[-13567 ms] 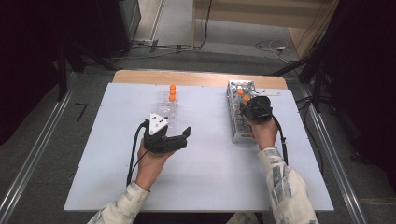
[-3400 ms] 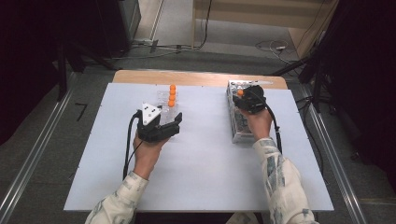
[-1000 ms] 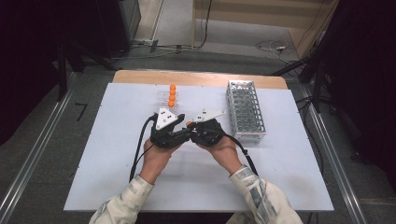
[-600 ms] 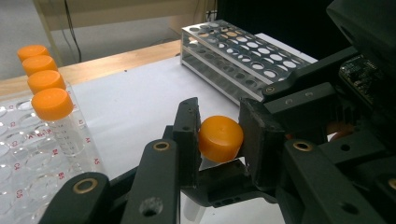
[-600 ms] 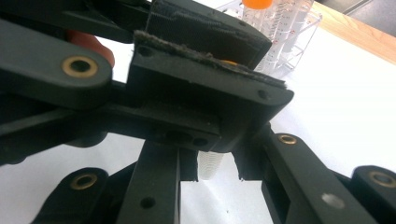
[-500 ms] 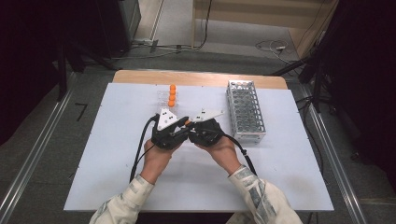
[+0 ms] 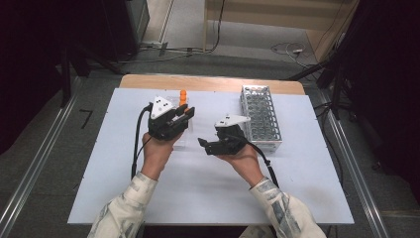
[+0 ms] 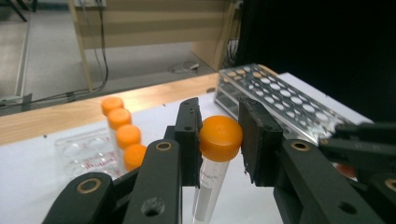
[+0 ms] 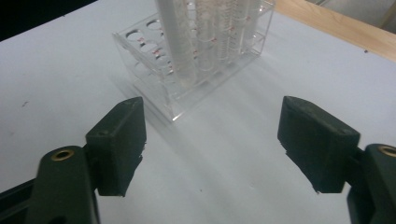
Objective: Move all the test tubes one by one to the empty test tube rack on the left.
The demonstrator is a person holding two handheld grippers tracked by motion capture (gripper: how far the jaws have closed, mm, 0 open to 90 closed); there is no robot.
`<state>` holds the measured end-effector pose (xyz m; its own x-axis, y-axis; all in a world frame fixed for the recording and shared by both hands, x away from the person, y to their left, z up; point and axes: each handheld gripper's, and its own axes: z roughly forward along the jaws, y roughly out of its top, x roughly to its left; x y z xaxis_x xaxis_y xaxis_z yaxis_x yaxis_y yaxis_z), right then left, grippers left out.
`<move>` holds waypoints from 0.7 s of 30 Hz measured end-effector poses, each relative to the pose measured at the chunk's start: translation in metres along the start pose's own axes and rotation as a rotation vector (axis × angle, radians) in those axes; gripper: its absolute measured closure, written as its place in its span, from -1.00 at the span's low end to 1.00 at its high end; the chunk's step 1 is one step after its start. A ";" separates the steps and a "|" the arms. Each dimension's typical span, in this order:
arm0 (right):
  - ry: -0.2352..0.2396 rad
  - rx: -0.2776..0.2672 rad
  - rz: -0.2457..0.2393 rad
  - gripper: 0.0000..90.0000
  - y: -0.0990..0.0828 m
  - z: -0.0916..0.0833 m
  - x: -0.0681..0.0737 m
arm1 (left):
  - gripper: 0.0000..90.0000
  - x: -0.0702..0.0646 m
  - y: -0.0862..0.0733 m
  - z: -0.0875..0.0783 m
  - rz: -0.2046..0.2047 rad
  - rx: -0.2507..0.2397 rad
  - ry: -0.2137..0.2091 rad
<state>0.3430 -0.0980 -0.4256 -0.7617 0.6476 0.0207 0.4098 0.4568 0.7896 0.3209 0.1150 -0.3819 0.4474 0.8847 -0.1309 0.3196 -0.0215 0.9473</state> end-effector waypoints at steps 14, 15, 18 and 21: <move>-0.009 -0.004 0.018 -0.60 -0.005 -0.001 -0.005 | 0.56 0.022 0.004 0.008 -0.006 0.005 0.101; -0.011 -0.004 0.018 -0.60 -0.005 -0.001 -0.005 | 0.56 0.022 0.003 0.009 -0.009 0.011 0.104; -0.011 -0.005 0.024 -0.60 -0.006 -0.002 -0.005 | 0.56 0.025 -0.003 0.014 -0.012 0.031 0.114; -0.011 -0.006 0.024 -0.60 -0.007 -0.003 -0.006 | 0.56 0.027 -0.011 0.017 -0.018 0.052 0.119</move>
<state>0.3429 -0.1068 -0.4292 -0.7464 0.6647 0.0329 0.4249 0.4378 0.7923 0.3439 0.1308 -0.4008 0.3404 0.9339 -0.1093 0.3712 -0.0266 0.9282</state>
